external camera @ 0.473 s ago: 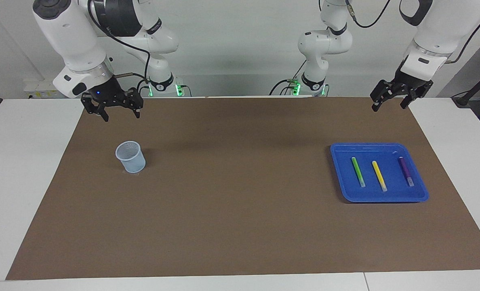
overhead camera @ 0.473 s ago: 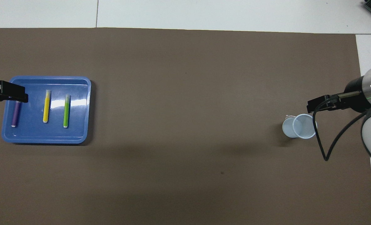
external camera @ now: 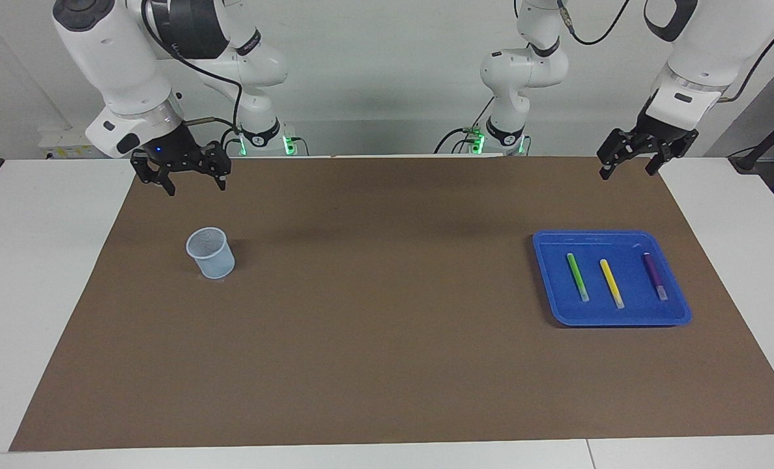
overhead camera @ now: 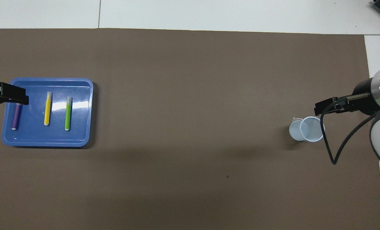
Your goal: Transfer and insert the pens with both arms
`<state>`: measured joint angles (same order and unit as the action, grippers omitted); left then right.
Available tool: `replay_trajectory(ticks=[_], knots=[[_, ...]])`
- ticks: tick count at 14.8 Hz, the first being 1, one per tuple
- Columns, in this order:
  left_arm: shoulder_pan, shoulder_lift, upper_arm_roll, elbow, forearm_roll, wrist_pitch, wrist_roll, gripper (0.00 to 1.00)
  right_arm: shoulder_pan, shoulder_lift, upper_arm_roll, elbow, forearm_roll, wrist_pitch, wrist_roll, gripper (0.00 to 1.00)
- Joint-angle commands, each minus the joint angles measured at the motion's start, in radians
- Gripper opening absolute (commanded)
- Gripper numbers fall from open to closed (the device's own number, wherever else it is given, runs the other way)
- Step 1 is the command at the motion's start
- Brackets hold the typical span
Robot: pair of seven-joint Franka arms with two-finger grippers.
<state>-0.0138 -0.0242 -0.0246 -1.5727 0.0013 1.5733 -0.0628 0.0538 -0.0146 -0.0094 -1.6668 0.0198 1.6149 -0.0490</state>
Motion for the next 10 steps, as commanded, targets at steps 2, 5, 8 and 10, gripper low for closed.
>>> replay_trajectory(ticks=[2, 5, 8, 10], knots=[[0.011, -0.003, -0.005, 0.011, -0.017, -0.012, 0.005, 1.0, 0.003, -0.011, -0.006, -0.005, -0.015, -0.001, -0.003, 1.0], [0.012, -0.003, 0.0, 0.005, -0.015, -0.009, 0.012, 1.0, -0.005, -0.011, -0.006, -0.005, -0.014, -0.001, -0.003, 1.0], [0.011, -0.003, 0.002, 0.005, -0.015, -0.007, 0.012, 1.0, -0.006, -0.013, -0.006, -0.008, -0.012, -0.006, -0.003, 1.0], [0.011, -0.005, 0.002, 0.005, -0.015, -0.007, 0.003, 1.0, -0.011, -0.013, -0.006, -0.008, -0.012, -0.003, -0.003, 1.0]])
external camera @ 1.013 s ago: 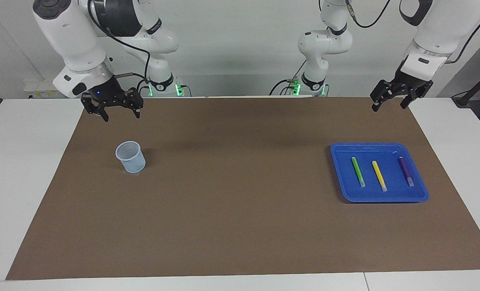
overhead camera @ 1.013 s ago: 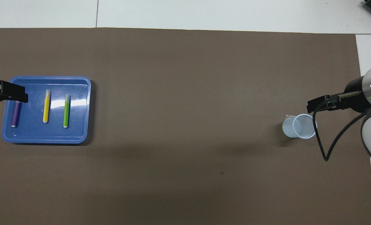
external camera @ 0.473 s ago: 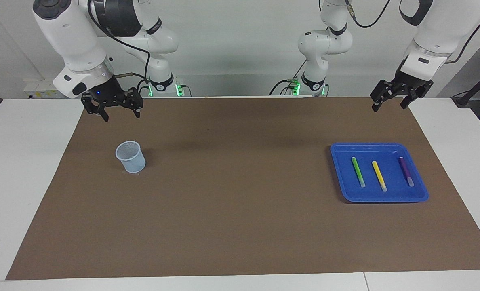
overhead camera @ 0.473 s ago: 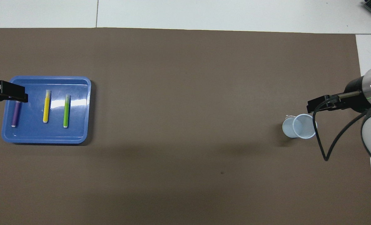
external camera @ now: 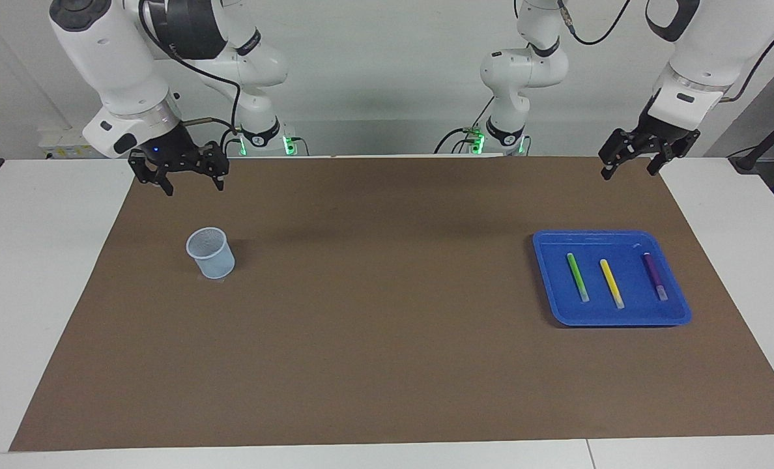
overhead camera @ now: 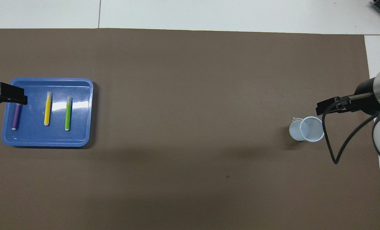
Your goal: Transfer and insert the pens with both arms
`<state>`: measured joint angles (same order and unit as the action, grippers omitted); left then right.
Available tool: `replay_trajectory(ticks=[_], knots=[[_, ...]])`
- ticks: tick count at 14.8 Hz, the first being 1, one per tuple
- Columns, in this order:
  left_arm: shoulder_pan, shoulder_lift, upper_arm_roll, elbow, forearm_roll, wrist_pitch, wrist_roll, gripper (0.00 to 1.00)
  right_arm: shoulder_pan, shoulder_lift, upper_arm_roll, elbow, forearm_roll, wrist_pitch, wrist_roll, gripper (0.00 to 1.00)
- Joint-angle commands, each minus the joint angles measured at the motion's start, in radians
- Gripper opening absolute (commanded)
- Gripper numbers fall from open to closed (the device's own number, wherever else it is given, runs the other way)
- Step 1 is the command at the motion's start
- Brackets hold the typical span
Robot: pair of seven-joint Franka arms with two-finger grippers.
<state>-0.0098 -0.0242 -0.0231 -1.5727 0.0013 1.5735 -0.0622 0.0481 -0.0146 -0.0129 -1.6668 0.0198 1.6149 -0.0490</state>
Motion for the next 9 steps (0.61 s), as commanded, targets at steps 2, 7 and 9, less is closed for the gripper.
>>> replay_trajectory(ticks=[2, 7, 9], knots=[[0.008, -0.01, 0.0, -0.009, -0.015, -0.006, 0.004, 1.0, -0.004, -0.013, -0.001, -0.008, -0.009, -0.003, -0.003, 1.0], [0.04, -0.014, 0.003, -0.021, -0.015, 0.009, 0.011, 1.0, -0.005, -0.013, -0.001, -0.008, -0.009, -0.001, -0.003, 1.0], [0.042, -0.017, 0.003, -0.035, -0.015, 0.028, 0.013, 1.0, -0.005, -0.013, -0.001, -0.008, -0.009, -0.001, -0.003, 1.0]])
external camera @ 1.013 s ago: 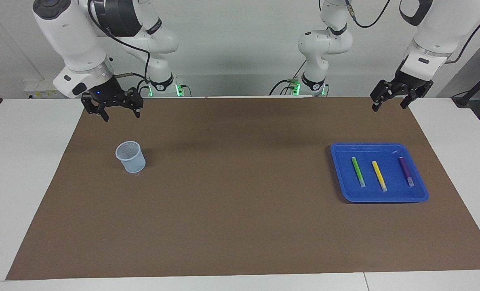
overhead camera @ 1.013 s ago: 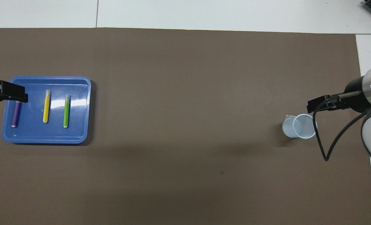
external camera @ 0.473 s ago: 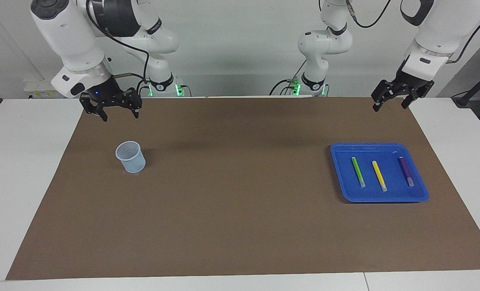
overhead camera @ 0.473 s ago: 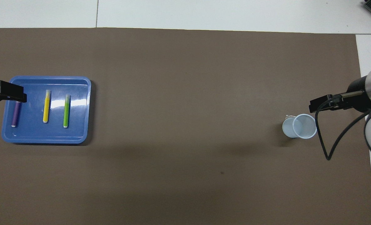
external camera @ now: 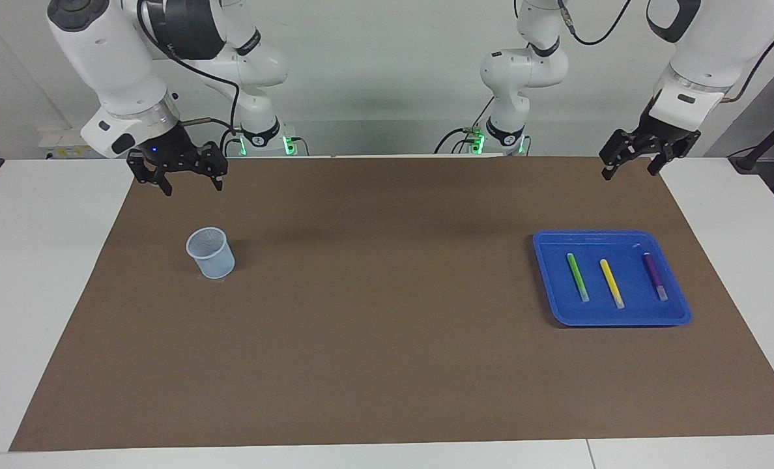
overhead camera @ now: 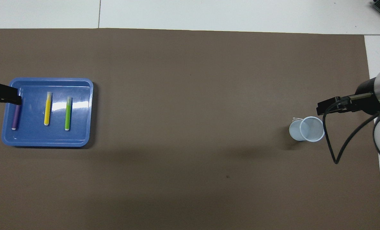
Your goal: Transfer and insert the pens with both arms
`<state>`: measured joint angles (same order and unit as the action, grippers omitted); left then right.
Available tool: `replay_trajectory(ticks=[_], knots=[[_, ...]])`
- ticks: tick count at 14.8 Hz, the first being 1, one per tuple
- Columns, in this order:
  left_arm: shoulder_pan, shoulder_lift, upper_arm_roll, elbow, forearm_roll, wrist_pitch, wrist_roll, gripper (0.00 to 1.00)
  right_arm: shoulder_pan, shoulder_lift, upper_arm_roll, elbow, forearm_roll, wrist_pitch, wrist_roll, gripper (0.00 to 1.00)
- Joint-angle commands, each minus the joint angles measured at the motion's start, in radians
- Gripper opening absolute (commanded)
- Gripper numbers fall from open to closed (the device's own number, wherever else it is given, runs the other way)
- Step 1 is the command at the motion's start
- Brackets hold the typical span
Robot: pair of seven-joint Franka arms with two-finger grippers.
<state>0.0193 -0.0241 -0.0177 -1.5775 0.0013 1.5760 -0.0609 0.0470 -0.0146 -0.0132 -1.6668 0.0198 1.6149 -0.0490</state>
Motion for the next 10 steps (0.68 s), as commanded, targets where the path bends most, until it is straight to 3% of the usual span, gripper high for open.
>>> replay_trajectory(ticks=[1, 3, 7, 10], knots=[[0.014, -0.023, -0.002, -0.047, -0.015, 0.038, 0.012, 1.0, -0.002, -0.011, -0.001, -0.008, -0.009, -0.003, -0.003, 1.0], [0.019, -0.037, -0.001, -0.087, -0.015, 0.073, 0.012, 1.0, -0.004, -0.011, -0.001, -0.008, -0.009, -0.003, -0.003, 1.0], [0.033, -0.085, -0.002, -0.284, -0.015, 0.248, 0.013, 1.0, -0.004, -0.011, -0.001, -0.008, -0.009, -0.003, -0.003, 1.0], [0.042, -0.074, -0.001, -0.323, -0.015, 0.265, 0.018, 1.0, -0.004, -0.013, -0.001, -0.008, -0.009, -0.003, -0.003, 1.0]])
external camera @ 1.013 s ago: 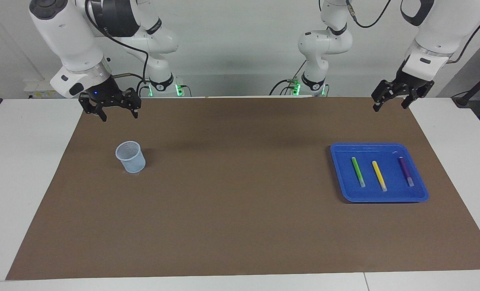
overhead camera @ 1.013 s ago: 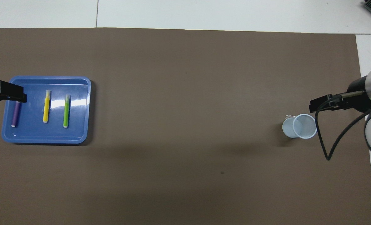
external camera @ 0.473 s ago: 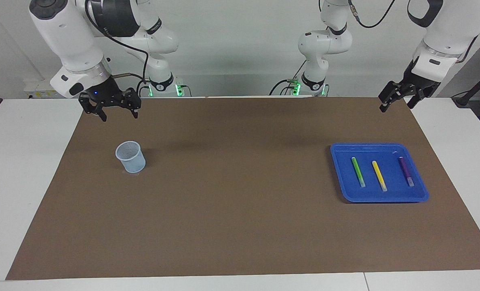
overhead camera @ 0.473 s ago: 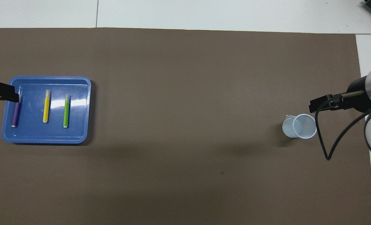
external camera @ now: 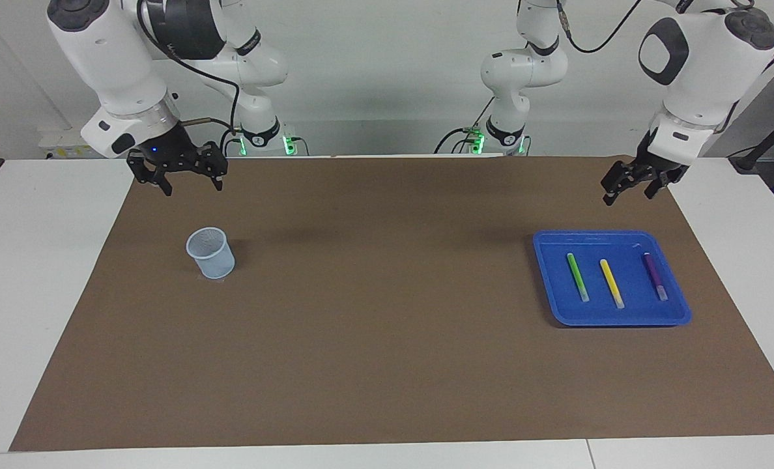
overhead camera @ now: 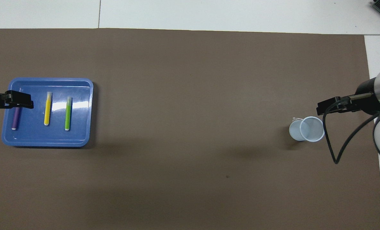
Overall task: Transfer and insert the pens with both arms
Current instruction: 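Lower the left gripper onto the green pen in the tray and grasp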
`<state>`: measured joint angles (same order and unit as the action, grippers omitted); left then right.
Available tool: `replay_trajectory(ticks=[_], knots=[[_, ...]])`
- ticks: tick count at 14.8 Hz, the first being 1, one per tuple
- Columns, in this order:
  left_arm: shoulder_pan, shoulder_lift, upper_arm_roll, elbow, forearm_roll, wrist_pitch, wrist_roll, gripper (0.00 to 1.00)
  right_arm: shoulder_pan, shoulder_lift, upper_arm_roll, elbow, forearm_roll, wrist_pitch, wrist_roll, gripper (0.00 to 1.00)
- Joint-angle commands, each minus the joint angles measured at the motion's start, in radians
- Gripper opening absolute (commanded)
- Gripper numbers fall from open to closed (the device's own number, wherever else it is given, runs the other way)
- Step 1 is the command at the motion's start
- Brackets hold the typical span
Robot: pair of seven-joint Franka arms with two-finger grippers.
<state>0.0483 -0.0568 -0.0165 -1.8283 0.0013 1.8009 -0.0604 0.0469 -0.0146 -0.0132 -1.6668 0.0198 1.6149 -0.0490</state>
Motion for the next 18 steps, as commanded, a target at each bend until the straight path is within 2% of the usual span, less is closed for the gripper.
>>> replay_trajectory(ticks=[1, 7, 12, 18], knots=[[0.015, -0.037, -0.003, -0.094, -0.015, 0.06, 0.019, 1.0, -0.004, -0.013, -0.001, -0.008, -0.009, -0.003, -0.003, 1.0], [0.041, 0.031, -0.003, -0.15, -0.017, 0.146, 0.066, 1.0, -0.004, -0.013, -0.001, -0.008, -0.009, -0.003, -0.003, 1.0], [0.042, 0.087, -0.003, -0.216, -0.017, 0.285, 0.074, 1.0, -0.004, -0.011, -0.001, -0.008, -0.009, -0.001, -0.003, 1.0], [0.024, 0.184, -0.005, -0.236, -0.017, 0.416, 0.076, 1.0, -0.004, -0.011, -0.001, -0.008, -0.009, -0.003, -0.003, 1.0]])
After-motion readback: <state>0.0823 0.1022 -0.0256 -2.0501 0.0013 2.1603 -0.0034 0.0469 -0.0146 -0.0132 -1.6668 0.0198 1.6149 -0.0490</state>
